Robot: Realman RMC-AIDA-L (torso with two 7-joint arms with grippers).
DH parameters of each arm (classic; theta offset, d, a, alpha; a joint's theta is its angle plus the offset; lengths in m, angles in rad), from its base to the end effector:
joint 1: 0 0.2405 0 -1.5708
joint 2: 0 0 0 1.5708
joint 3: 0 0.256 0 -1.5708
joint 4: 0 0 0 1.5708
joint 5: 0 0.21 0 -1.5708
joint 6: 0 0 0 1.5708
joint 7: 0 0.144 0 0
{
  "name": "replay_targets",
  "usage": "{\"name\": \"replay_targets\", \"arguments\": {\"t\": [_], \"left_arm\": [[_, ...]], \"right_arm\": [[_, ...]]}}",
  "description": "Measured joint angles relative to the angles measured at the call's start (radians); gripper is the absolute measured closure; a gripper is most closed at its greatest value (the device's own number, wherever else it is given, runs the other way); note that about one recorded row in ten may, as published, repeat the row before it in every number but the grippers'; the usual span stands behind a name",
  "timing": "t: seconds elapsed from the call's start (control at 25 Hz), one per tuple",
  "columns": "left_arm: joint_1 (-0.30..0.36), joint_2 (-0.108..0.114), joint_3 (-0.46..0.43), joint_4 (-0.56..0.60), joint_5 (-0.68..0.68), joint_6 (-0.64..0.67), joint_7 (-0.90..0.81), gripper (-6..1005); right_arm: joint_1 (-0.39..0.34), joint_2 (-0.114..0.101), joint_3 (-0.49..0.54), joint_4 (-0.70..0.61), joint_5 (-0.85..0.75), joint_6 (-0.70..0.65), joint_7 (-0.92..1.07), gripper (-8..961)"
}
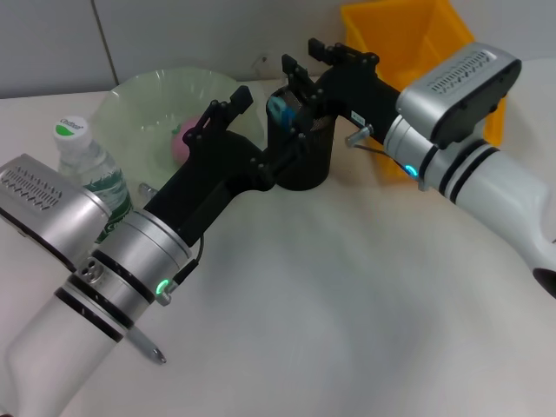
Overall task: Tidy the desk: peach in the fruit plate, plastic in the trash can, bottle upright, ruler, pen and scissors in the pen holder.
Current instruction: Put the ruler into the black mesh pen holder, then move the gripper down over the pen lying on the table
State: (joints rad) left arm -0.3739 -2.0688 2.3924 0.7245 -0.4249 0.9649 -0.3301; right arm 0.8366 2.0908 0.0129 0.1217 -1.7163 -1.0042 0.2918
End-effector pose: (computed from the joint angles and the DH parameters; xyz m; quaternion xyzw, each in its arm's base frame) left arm -0.1739 0.3073 -0.0993 -0.8010 -0.2054 -0.4508 0.3362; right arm 0.2068 0.4095 -0.0714 -0.8247 0.1576 0.3144 0.4430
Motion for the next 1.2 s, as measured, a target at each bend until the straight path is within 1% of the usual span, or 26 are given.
{"name": "replay_targets", "arguments": {"t": [0.08, 0.12, 0.24, 0.28, 0.32, 0.36, 0.4, 0.44, 0.48, 0.52, 0.64, 0.68, 0.76, 0.8, 0.84, 0.88, 0.92, 0.96, 1.0, 1.04, 1.08, 1.12, 1.16, 1.2], "left_arm": [[0.002, 0.002, 0.000, -0.002, 0.005, 0.004, -0.001, 133], [0.002, 0.002, 0.000, -0.002, 0.005, 0.004, -0.001, 133], [0.007, 0.003, -0.006, -0.005, 0.029, 0.018, -0.015, 134], [0.010, 0.005, -0.019, -0.011, 0.056, 0.028, -0.035, 134], [0.010, 0.005, -0.019, -0.011, 0.056, 0.028, -0.035, 134], [0.013, 0.006, -0.029, -0.014, 0.074, 0.032, -0.046, 134], [0.025, 0.012, -0.066, -0.020, 0.160, 0.049, -0.074, 134], [0.025, 0.012, -0.066, -0.020, 0.160, 0.049, -0.074, 134], [0.034, 0.019, -0.089, -0.018, 0.216, 0.056, -0.092, 134], [0.034, 0.019, -0.089, -0.018, 0.216, 0.056, -0.092, 134], [0.061, 0.041, -0.156, -0.001, 0.359, 0.066, -0.173, 134], [0.084, 0.056, -0.209, 0.006, 0.455, 0.090, -0.232, 134], [0.110, 0.073, -0.267, 0.010, 0.546, 0.125, -0.297, 134], [0.110, 0.073, -0.267, 0.010, 0.546, 0.125, -0.297, 134], [0.124, 0.078, -0.292, 0.013, 0.582, 0.136, -0.330, 134], [0.154, 0.089, -0.350, 0.016, 0.653, 0.156, -0.391, 134], [0.154, 0.089, -0.350, 0.016, 0.653, 0.156, -0.391, 134], [0.183, 0.101, -0.414, 0.016, 0.738, 0.173, -0.457, 134], [0.183, 0.101, -0.414, 0.016, 0.738, 0.173, -0.457, 134], [0.190, 0.106, -0.439, 0.017, 0.784, 0.178, -0.486, 134], [0.197, 0.118, -0.483, 0.019, 0.876, 0.189, -0.550, 134], [0.197, 0.118, -0.483, 0.019, 0.876, 0.189, -0.550, 134], [0.199, 0.132, -0.534, 0.019, 0.993, 0.214, -0.635, 134], [0.199, 0.132, -0.534, 0.019, 0.993, 0.214, -0.635, 134]], "right_arm": [[-0.022, -0.001, 0.009, 0.003, 0.002, -0.043, 0.011, 662], [-0.022, -0.001, 0.009, 0.003, 0.002, -0.043, 0.011, 617], [-0.047, -0.003, 0.016, 0.005, 0.003, -0.090, 0.033, 481], [-0.067, -0.005, 0.018, 0.005, 0.003, -0.121, 0.063, 436], [-0.067, -0.005, 0.018, 0.005, 0.003, -0.121, 0.063, 397], [-0.091, -0.008, 0.017, 0.001, 0.000, -0.164, 0.114, 358], [-0.108, -0.009, 0.013, -0.007, -0.002, -0.195, 0.149, 320], [-0.108, -0.009, 0.013, -0.007, -0.002, -0.195, 0.149, 281], [-0.148, -0.011, -0.005, -0.033, -0.009, -0.268, 0.239, 242], [-0.148, -0.011, -0.005, -0.033, -0.009, -0.268, 0.239, 236], [-0.210, -0.012, -0.056, -0.114, -0.040, -0.391, 0.404, 220], [-0.249, -0.012, -0.094, -0.184, -0.064, -0.468, 0.532, 214], [-0.291, -0.012, -0.144, -0.269, -0.079, -0.549, 0.657, 215], [-0.291, -0.012, -0.144, -0.269, -0.079, -0.549, 0.657, 215], [-0.310, -0.012, -0.173, -0.311, -0.083, -0.587, 0.704, 215], [-0.348, -0.013, -0.234, -0.388, -0.084, -0.653, 0.765, 215], [-0.348, -0.013, -0.234, -0.388, -0.084, -0.653, 0.765, 216], [-0.377, -0.014, -0.300, -0.455, -0.085, -0.703, 0.806, 216], [-0.377, -0.014, -0.300, -0.455, -0.085, -0.703, 0.806, 216], [-0.392, -0.016, -0.345, -0.497, -0.085, -0.728, 0.833, 217], [-0.411, -0.021, -0.409, -0.560, -0.085, -0.761, 0.881, 217], [-0.411, -0.021, -0.409, -0.560, -0.085, -0.761, 0.881, 217], [-0.427, -0.029, -0.479, -0.625, -0.090, -0.791, 0.940, 217], [-0.427, -0.029, -0.479, -0.625, -0.090, -0.791, 0.940, 218]]}}
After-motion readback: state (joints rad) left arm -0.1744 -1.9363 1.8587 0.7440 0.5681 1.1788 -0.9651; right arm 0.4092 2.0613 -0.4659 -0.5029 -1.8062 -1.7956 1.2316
